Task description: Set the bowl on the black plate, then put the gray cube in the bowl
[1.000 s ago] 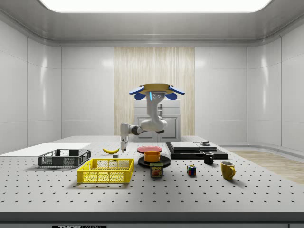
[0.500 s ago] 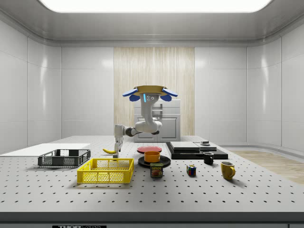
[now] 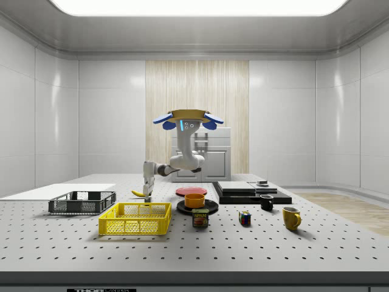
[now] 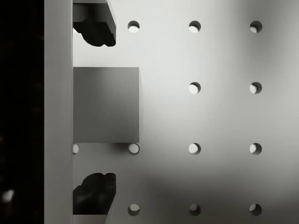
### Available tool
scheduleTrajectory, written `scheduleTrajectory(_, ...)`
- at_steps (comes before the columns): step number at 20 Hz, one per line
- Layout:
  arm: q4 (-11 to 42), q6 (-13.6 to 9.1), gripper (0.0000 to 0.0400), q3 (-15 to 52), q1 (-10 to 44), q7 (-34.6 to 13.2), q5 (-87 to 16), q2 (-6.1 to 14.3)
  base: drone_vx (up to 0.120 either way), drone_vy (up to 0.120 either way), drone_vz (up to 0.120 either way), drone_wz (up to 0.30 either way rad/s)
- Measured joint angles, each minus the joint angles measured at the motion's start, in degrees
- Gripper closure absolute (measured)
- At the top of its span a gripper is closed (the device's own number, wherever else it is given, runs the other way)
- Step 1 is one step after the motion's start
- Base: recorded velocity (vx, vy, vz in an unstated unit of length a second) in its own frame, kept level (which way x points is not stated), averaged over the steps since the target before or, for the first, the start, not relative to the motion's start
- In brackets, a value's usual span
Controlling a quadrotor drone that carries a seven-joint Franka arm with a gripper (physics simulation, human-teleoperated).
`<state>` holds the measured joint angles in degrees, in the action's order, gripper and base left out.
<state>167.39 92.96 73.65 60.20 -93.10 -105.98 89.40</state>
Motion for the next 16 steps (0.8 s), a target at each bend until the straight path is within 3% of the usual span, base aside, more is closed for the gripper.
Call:
scheduleTrajectory(15, -3.56, 1.59, 0.0000, -5.30, 2.89, 0.05, -5.13, -0.80, 0.000, 0.000, 0.000, 0.000)
scheduleTrajectory(16, -3.62, 1.60, 0.0033, -5.38, 2.88, 0.11, -5.21, -0.84, 0.000, 0.000, 0.000, 0.000)
